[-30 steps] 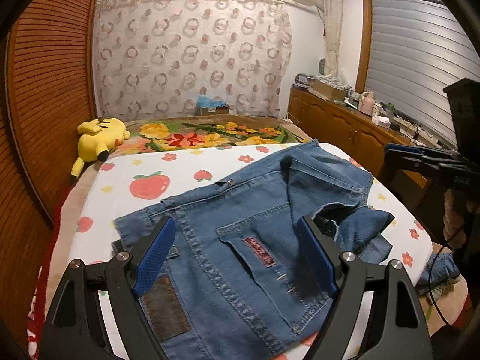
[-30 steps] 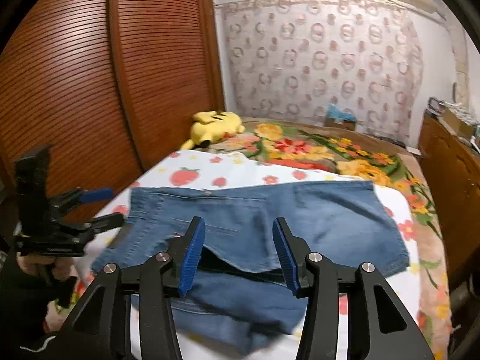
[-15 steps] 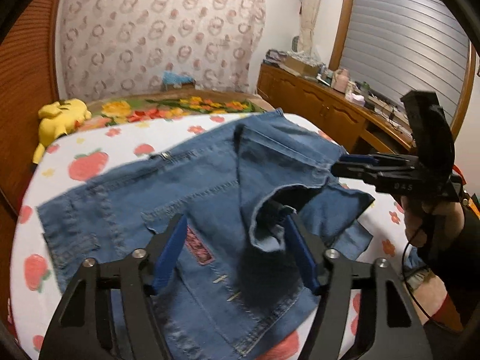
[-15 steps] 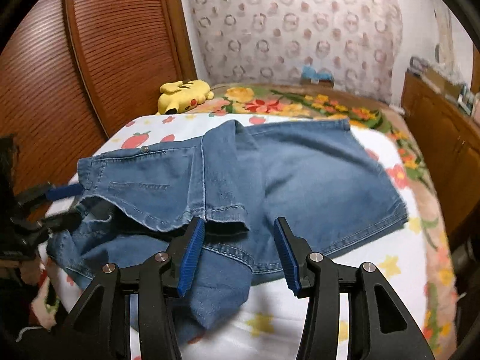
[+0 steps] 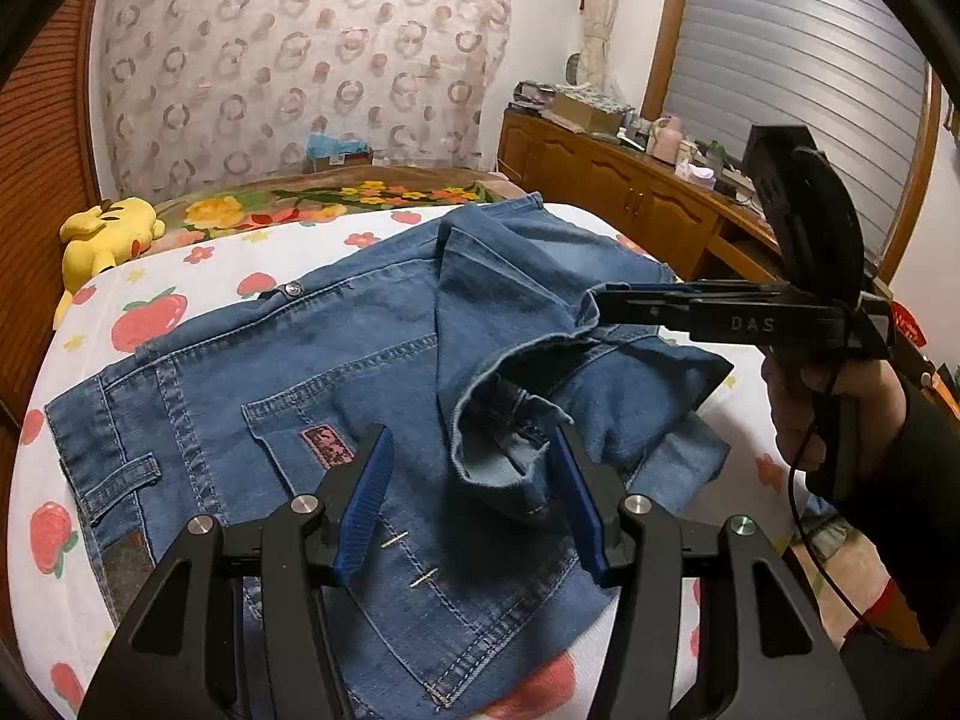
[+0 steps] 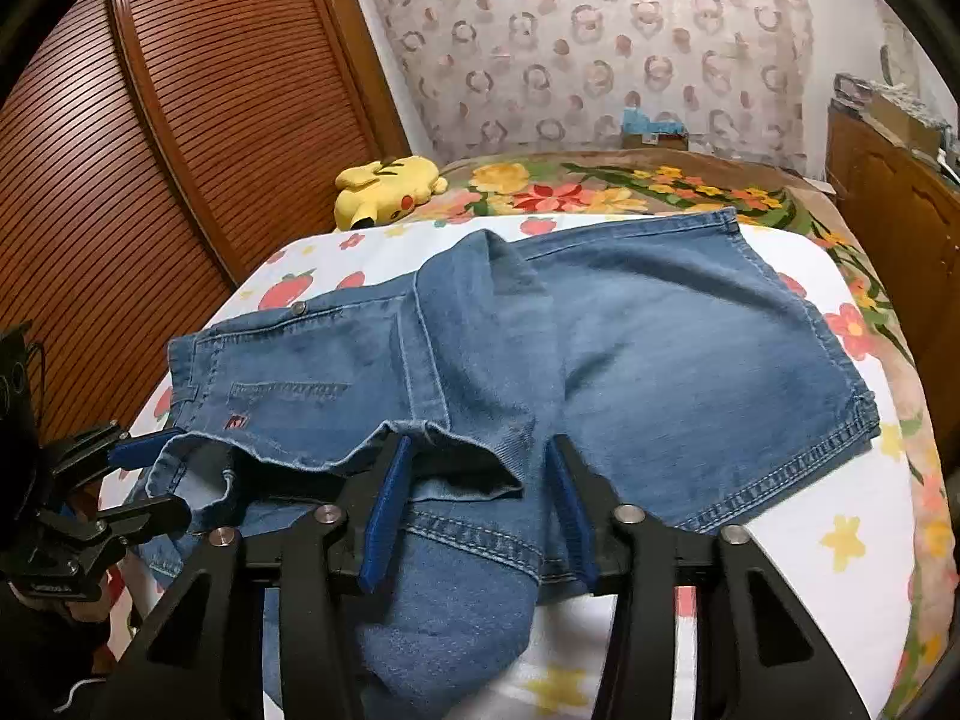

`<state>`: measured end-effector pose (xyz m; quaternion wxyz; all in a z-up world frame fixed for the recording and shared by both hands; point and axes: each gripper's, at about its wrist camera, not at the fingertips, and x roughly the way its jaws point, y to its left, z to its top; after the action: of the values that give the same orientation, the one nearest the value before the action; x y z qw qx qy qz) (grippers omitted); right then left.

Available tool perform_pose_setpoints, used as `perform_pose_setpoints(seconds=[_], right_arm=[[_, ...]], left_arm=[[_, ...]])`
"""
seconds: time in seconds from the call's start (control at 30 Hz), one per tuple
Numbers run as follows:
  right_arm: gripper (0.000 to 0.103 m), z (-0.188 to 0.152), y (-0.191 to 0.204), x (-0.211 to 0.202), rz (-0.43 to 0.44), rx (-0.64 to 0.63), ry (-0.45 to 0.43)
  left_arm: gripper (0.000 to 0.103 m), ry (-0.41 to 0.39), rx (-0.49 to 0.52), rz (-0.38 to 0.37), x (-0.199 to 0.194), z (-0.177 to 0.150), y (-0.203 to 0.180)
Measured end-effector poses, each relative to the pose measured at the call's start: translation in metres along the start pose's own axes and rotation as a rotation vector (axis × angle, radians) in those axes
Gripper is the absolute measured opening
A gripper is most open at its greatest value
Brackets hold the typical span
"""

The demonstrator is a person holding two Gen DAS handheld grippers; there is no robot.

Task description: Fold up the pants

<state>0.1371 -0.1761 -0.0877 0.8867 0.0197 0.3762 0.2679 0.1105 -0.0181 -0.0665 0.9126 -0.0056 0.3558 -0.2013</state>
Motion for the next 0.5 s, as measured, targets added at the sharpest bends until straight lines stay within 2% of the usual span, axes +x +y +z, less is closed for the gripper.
perform_pose_setpoints(seconds=[0.07,0.1,0.13,0.2,0.27,0.4,0.5], right_arm=[[0.027,-0.001,-0.012,0.000,-0.007,-0.013,0.001],[0.016,-0.002,-0.015,-0.002,-0.012,-0.023,0.002],[0.010,-0.004,-0.019,-0.006,-0.010,-0.028,0.003],[0.005,-0.011,-0.026,-0.015,0.003,-0.032,-0.007],[0.003,-0.012,-0.026,-0.020,0.006,-0.044,-0.023],[0.002,-0.013,-0.021,-0.031,0.020,-0.074,-0.059],[0.001,-0.008,-0.013,-0.039,0.028,-0.102,-0.092]], left_arm=[[0.044,0.000,-0.003,0.006,0.002,0.000,0.001],[0.037,0.004,-0.003,0.010,0.003,-0.001,0.001],[0.035,0.009,-0.001,0.009,0.004,-0.001,0.001],[0.024,0.011,0.005,0.012,0.005,-0.003,0.001],[0.011,0.015,0.009,0.018,0.005,-0.004,0.001],[0.003,0.003,0.024,0.018,-0.004,-0.005,-0.004],[0.002,-0.029,0.019,0.006,-0.020,-0.005,-0.004]])
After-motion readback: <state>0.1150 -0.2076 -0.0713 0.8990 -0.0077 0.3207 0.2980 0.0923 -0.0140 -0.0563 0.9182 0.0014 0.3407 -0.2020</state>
